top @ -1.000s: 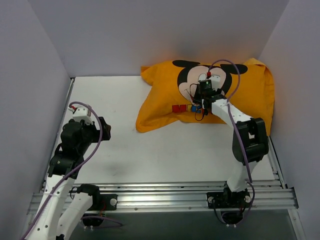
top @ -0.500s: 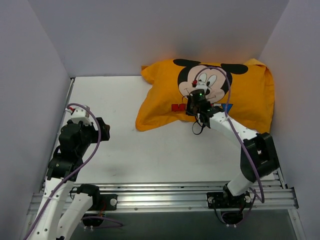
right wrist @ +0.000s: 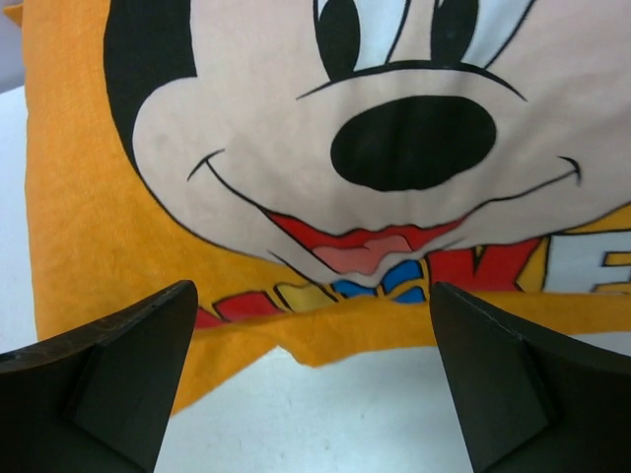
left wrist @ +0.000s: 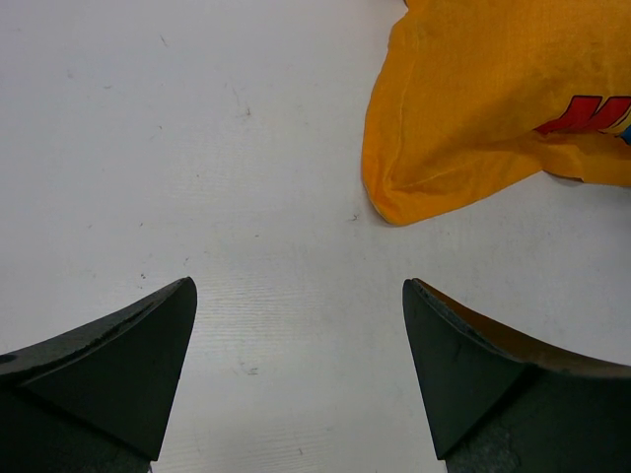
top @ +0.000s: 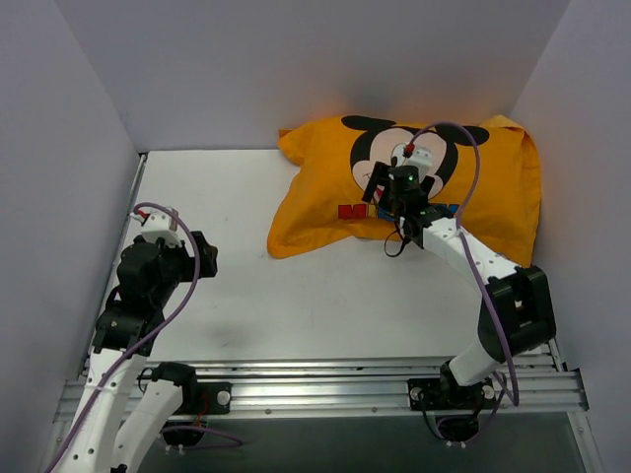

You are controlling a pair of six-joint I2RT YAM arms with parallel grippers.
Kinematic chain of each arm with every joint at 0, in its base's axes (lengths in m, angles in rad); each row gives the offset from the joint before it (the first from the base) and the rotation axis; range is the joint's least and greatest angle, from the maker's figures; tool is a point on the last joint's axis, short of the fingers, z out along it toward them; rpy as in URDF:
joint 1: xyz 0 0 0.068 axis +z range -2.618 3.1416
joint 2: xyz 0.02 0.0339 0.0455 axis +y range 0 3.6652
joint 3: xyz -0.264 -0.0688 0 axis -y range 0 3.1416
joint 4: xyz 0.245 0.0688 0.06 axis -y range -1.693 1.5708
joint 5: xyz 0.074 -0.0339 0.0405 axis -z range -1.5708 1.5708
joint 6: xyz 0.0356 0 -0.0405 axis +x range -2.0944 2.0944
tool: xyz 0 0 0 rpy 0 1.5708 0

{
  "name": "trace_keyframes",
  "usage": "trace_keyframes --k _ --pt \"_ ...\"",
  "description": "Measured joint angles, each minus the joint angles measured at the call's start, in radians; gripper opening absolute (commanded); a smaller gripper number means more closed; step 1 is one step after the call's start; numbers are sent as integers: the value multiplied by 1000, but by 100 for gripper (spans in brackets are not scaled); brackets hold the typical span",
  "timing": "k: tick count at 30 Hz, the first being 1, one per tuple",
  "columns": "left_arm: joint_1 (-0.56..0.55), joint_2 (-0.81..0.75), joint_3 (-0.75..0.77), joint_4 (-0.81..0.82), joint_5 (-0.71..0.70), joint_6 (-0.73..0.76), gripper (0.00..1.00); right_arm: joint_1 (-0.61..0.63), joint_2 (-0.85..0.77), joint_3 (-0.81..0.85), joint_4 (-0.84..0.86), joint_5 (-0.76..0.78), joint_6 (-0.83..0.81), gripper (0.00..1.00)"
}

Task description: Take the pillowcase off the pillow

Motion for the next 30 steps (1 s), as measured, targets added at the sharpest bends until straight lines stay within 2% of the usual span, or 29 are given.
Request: trace_keyframes --k 8,9,10,11,13,14,18,21,26,30 --pt "0 23 0 -1 0 0 94 11 312 161 125 130 195 100" --pt "0 27 0 -1 -1 0 94 11 364 187 130 149 232 95" --pt "0 31 0 -1 -1 0 94 11 404 212 135 163 259 66" --pt "0 33 0 -1 -1 0 94 11 445 237 145 171 277 49" --pt "0 35 0 -1 -1 0 94 11 514 284 171 184 317 23" --pt "0 35 0 -1 -1 0 94 10 539 299 189 190 331 0" --pt "0 35 0 -1 -1 0 94 -3 573 306 260 168 351 0" --pt "0 35 0 -1 -2 0 94 -14 560 262 326 97 329 0" --pt "0 35 0 -1 -2 0 94 -12 456 129 377 -58 298 0" --pt "0 35 0 -1 -1 -1 94 82 334 52 313 -169 246 0"
